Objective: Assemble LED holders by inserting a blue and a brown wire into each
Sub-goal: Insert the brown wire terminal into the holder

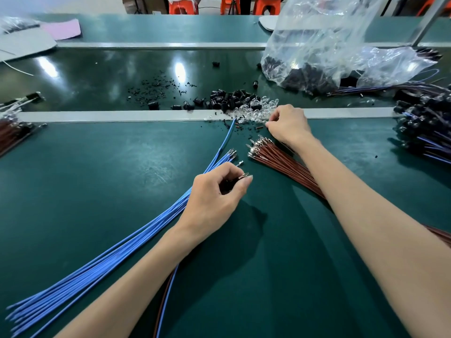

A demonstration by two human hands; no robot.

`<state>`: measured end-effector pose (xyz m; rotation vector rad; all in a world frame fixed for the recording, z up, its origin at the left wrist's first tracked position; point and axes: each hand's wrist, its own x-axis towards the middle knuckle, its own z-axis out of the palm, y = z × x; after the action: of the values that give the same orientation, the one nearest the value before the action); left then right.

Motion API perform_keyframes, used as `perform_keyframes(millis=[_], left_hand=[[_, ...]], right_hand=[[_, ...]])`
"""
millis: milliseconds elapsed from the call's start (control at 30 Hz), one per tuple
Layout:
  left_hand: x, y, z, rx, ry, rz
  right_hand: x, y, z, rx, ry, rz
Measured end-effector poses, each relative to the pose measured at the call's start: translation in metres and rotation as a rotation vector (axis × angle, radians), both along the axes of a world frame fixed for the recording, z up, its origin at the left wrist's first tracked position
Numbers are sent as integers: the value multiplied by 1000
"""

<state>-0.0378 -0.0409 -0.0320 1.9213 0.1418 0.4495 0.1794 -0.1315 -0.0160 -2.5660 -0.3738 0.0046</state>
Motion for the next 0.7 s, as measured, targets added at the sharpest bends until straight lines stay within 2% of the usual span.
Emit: perform_keyframes(millis=[233, 300, 367, 500, 600, 700], left_hand=[[0, 0, 0, 12, 6, -2], [0, 0, 0, 8, 8, -5], [0, 0, 0, -3, 8, -8], [2, 0, 1, -20, 14, 0], [1, 0, 2, -44, 4, 1], [1, -1, 4, -53, 0, 0]], right_hand=[[-9, -10, 6, -23, -22, 36], [-18, -12, 16, -13, -88, 70], [-35, -16, 27, 149, -117, 124], [-95, -28, 25, 563, 80, 317], [-126, -38, 6, 683, 216, 386], [-133, -43, -2, 732, 264, 462]])
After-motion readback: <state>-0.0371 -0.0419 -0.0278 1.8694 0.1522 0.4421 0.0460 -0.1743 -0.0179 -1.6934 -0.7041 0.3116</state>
